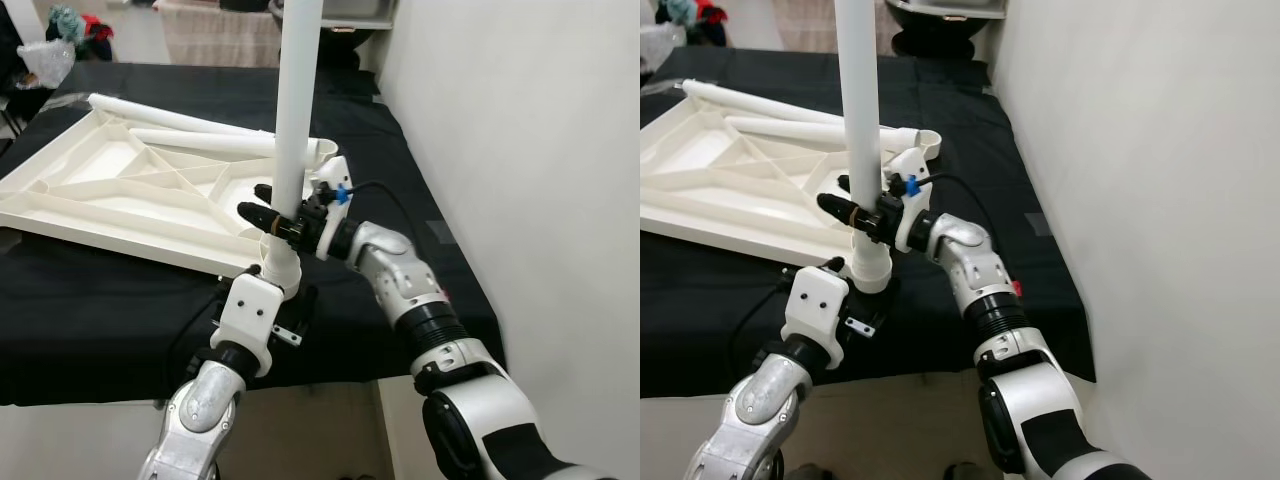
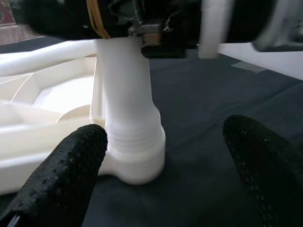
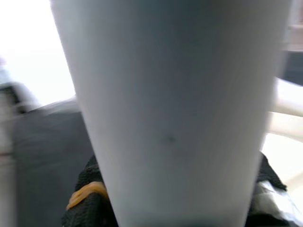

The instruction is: Building children table

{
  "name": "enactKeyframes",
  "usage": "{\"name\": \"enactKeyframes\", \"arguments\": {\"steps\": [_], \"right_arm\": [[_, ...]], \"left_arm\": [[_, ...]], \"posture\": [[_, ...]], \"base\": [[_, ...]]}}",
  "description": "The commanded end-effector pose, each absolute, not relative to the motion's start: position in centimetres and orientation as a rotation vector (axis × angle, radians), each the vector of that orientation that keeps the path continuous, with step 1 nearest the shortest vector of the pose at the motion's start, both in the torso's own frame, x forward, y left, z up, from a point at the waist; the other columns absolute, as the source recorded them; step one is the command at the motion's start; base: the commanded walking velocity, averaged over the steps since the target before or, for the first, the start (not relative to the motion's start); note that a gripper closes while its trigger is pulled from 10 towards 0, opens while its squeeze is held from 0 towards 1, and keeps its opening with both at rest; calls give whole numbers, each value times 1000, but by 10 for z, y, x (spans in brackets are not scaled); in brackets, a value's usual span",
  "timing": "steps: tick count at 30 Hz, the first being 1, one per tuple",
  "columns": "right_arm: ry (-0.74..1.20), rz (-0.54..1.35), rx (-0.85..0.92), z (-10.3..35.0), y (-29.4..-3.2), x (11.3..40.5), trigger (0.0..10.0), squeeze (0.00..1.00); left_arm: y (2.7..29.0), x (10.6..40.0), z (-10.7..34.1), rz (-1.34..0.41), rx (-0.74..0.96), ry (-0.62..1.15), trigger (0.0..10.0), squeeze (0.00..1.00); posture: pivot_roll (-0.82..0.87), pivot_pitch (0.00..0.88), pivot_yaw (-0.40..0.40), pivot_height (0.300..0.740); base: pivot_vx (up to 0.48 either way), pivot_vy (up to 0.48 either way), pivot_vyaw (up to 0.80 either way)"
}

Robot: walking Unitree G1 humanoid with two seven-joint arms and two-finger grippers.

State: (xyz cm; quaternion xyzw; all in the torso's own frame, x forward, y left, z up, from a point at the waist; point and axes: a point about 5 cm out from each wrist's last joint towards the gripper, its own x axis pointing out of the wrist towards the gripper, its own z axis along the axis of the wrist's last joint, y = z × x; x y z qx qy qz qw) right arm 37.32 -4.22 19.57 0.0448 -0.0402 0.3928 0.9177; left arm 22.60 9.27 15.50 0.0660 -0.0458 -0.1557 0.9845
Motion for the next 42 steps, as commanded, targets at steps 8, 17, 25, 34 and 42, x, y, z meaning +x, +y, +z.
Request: {"name": "enactKeyframes", "arguments": {"steps": [8,17,25,34,42], "right_arm": [[-48,55,25,189,-95,386,0,0],[-52,-175,175,197,-86,370,10000,0],[-206,37,127,212,-79,376,10000,0],[-72,784,242,202,-63,368,10000,0],[-84,1118,198,209,-62,365,10000,0]], "left_arm": [[93,226,151,-311,138,-83,10000,0],[92,225,149,-315,143,-78,10000,0],[91,225,147,-318,141,-73,10000,0],[91,226,147,-321,142,-77,10000,0],[90,225,149,-327,136,-82,10000,0]], "posture": [[67,60,-90,740],[67,46,-92,740],[64,33,-95,740],[63,46,-96,740],[75,56,-100,740]], "base": [[0,0,0],[0,0,0],[0,0,0],[0,0,0],[0,0,0]]}}
